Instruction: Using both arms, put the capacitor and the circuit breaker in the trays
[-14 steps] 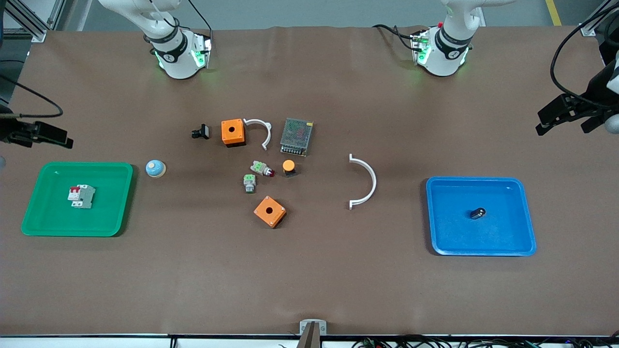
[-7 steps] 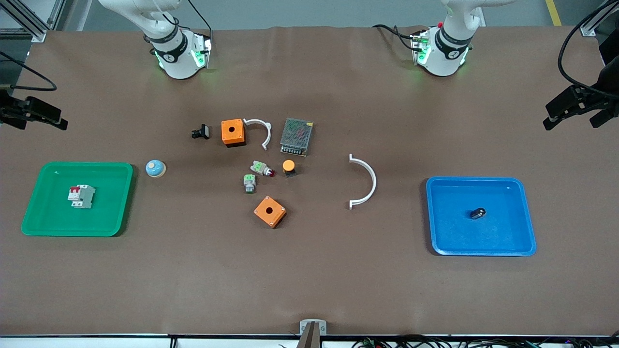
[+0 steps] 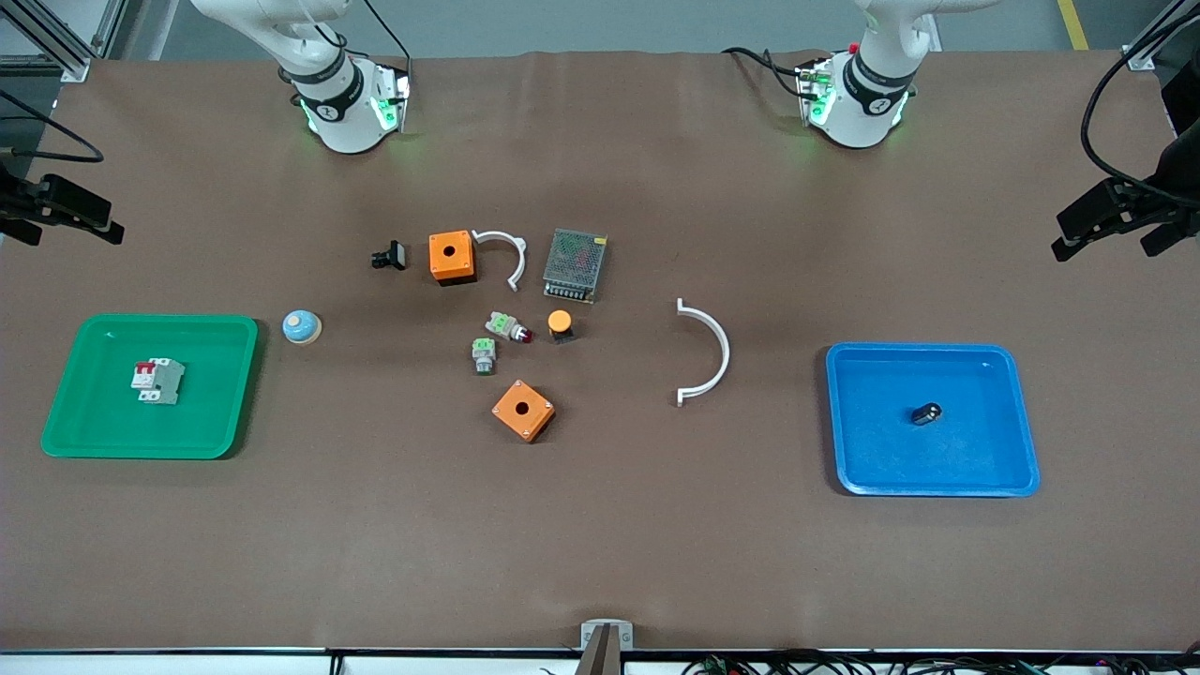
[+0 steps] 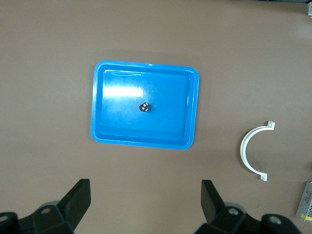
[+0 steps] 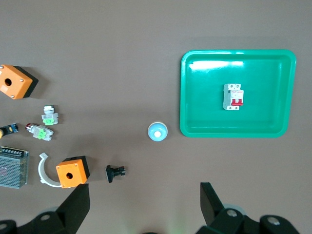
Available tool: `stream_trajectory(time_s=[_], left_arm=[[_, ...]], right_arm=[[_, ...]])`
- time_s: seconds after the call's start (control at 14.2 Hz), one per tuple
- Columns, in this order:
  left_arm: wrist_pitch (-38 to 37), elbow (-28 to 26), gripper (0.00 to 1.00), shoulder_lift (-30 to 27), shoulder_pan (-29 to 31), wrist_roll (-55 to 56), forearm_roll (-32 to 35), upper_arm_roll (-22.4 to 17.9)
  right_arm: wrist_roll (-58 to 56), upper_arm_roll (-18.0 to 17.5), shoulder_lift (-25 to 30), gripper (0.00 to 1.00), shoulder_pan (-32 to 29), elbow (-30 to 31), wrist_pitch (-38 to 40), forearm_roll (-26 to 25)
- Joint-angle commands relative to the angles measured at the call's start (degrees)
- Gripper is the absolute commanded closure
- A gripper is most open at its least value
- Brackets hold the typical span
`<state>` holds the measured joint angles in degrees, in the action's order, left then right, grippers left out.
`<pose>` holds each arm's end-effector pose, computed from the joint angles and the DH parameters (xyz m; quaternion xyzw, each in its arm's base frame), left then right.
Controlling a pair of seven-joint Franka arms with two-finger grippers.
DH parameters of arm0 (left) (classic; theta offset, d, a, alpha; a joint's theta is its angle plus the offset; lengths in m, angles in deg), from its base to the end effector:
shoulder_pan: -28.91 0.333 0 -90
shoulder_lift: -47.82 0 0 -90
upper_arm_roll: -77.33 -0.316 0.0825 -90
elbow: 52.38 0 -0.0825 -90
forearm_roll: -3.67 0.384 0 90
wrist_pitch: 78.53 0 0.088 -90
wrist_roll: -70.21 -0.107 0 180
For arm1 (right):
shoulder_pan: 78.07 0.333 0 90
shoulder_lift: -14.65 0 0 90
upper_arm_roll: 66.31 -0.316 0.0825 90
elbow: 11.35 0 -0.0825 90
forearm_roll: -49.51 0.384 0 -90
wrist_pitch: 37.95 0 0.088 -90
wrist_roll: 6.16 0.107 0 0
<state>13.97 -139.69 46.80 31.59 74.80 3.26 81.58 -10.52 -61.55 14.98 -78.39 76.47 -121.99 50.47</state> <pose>0.5536 -0.0163 0.6607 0.9982 0.0262 0.0539 0.0058 0.5401 -0.0462 0.6366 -0.9995 0.0057 0.0293 0.0110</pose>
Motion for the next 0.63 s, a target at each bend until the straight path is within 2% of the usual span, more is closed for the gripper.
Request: stream_trajectory(time_s=[0.0, 0.56], left_arm=[[-1.44, 3.9, 0.0, 1.55, 0.05, -0.11, -1.0, 0.06], [-3.19, 3.64, 0.0, 1.99, 0.31, -0.11, -2.23, 0.06]], right_arm=[[-0.82, -0.28, 1.69, 0.0, 0.14, 1.39, -0.69, -1.31], [-3.29, -0.19, 2.4, 0.0, -0.04, 1.39, -0.69, -2.18]])
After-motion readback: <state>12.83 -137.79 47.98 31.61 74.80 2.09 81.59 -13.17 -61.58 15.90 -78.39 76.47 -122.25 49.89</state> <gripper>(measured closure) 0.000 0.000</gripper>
